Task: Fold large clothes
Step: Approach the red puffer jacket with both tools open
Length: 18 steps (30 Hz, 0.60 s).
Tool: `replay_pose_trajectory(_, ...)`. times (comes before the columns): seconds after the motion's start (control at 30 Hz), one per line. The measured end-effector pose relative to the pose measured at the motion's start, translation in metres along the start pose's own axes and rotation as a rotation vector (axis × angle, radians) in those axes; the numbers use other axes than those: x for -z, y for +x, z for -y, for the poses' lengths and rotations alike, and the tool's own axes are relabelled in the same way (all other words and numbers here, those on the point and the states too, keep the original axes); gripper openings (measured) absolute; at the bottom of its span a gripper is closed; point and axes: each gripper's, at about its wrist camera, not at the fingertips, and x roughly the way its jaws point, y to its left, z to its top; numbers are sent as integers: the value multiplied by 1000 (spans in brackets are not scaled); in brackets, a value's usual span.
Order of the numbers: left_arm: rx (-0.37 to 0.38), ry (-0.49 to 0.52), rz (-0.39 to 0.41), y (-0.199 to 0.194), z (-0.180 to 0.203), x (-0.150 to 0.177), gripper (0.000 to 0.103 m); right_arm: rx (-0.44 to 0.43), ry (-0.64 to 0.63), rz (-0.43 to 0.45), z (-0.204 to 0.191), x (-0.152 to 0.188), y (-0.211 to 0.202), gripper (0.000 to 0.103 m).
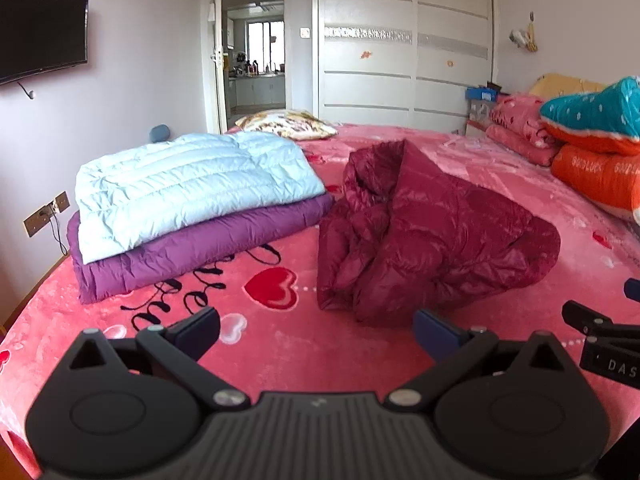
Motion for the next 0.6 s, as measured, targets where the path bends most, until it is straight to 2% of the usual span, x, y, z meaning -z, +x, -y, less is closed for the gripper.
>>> replay_pose_trajectory(0.27, -18, 42, -44, 22, 15, 6, 102, -31, 44, -27, 6, 5, 24, 103)
replay_pose_trajectory(0.47, -43, 49, -65, 36, 22, 10, 102, -36, 74, -85, 14, 14, 50, 103)
replay_pose_trajectory(0.6, -34, 45, -66, 49, 27, 12, 102, -37, 87, -74, 20, 13, 60, 103)
